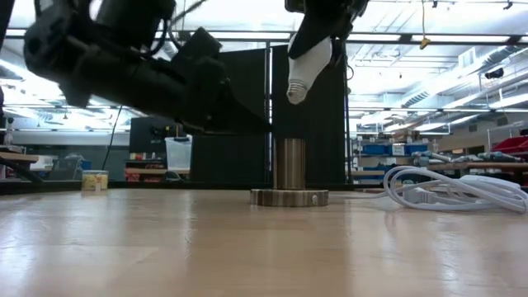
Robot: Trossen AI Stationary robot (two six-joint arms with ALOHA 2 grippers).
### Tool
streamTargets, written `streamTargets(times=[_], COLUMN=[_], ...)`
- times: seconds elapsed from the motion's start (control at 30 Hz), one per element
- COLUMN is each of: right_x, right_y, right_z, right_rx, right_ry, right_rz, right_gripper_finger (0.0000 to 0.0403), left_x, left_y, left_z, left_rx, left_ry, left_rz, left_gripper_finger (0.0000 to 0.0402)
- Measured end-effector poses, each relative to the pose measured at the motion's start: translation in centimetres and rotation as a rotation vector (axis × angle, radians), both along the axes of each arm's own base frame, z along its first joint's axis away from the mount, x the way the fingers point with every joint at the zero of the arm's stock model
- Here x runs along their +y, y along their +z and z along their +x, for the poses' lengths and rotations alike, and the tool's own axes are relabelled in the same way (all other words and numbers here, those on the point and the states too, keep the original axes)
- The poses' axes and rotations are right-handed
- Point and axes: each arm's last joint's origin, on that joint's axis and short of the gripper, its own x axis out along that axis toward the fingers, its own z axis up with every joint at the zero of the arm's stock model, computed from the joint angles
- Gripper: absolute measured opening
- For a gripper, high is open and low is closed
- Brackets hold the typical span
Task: Screw lightbulb
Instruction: Insert the light bulb into the lamp
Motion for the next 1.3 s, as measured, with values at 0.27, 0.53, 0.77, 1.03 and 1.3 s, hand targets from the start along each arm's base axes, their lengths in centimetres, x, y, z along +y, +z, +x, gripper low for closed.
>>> streamTargets(times=[0.27, 0.53, 0.77, 1.03, 1.3], right_x=[0.9, 1.2, 1.3, 1.3, 1.4], right_y=[-0.5, -2.4, -2.7, -3.4, -5.2], right_z=[0.3, 2.4, 2.7, 2.9, 3.6], right_rx=[0.032, 0.113, 0.130, 0.107, 0.133], right_ry=[0.047, 0.115, 0.142, 0.152, 0.174], right_rz=[-0.020, -0.044, -0.053, -0.063, -0.064], right_gripper_finger=[0.0281, 0.0281, 0.0282, 0.0282, 0.0282], left_x=[0.2, 0.6, 0.7, 0.8, 0.7], left_y=[-2.0, -3.9, -4.4, -4.3, -4.2], left_z=[1.6, 3.8, 4.0, 4.0, 4.1], left_rx=[0.038, 0.048, 0.069, 0.070, 0.064], left_ry=[-0.043, -0.015, -0.011, -0.006, -0.007], left_rz=[-0.011, -0.009, 0.021, 0.036, 0.037], left_gripper_finger=[0.0289, 0.0289, 0.0275, 0.0216, 0.0184])
